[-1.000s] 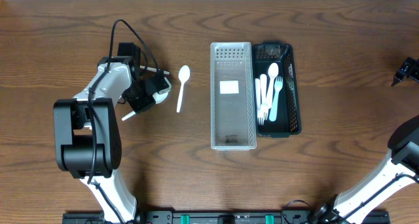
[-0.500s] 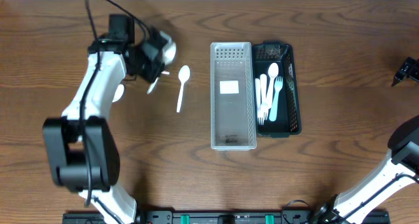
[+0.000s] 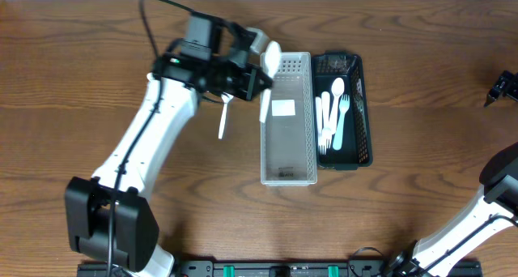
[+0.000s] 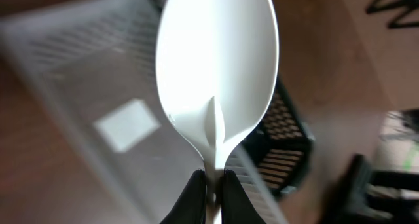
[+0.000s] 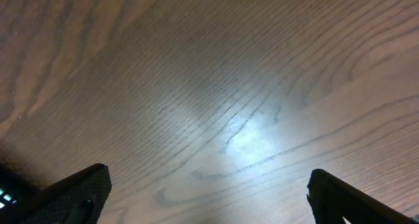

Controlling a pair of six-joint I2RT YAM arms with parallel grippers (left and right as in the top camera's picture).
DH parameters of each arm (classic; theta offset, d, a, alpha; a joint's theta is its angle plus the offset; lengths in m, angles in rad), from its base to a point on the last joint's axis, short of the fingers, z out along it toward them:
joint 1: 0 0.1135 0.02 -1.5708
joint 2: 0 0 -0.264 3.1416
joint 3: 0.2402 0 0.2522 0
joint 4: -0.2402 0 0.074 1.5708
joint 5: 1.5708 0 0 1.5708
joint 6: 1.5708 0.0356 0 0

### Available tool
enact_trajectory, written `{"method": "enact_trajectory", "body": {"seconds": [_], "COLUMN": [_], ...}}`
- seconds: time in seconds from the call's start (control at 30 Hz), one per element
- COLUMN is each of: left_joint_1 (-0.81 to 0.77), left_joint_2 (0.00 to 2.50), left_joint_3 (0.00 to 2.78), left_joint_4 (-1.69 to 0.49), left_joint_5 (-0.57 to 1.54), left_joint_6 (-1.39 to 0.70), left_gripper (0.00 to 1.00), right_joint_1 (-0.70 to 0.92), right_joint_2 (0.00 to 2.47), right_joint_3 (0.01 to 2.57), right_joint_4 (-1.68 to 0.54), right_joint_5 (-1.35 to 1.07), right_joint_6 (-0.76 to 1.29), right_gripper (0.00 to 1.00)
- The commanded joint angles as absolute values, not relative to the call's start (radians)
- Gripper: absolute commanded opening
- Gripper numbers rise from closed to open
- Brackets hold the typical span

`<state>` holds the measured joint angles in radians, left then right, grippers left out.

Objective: Pack container
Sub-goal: 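Carry the spoon right and drop it into the grey tray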

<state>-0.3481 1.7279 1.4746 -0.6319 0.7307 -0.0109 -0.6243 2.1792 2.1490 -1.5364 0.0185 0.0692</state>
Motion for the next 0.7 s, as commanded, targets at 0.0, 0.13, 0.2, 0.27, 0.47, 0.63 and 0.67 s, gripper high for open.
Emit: {"method": "enact_trajectory", "body": {"seconds": [0.0,0.13,0.2,0.27,0.47,0.63,0.67], "left_joint_1": [-0.404,-0.440,-0.445,-0.444,-0.443,-0.442,-0.442], "left_joint_2": [1.717,1.717,1.717,1.717,1.717,1.717,1.717], "left_joint_3": [1.485,1.481,1.481,1.481,1.481,1.480,1.481], "left_joint_4": [-0.639,-0.646,-0.646,-0.646,-0.639,-0.615,-0.610], "left_joint_5": [0.748,0.714,0.703,0.702,0.688,0.687,0.686], "left_joint_6": [-0.122,-0.155,-0.155,-0.155,-0.155,-0.147,-0.118], "left_gripper": [0.06,0.06,0.11,0.32,0.64,0.98,0.98], "right_joint_1": [-0.627,-0.628,-0.628,-0.628,-0.627,-0.628,-0.628], "right_joint_2": [2.179,2.179,2.179,2.179,2.179,2.179,2.179], "right_joint_3": [2.146,2.146,2.146,2.146,2.146,2.146,2.146], "right_joint_4": [-1.537,-1.536,-1.536,-1.536,-1.536,-1.536,-1.536], "right_joint_5": [0.019,0.019,0.019,0.019,0.019,0.019,0.019], "right_joint_6": [0.082,0.082,0.082,0.082,0.082,0.082,0.081], "right_gripper": [0.99,0.99,0.99,0.99,0.99,0.99,0.99]}}
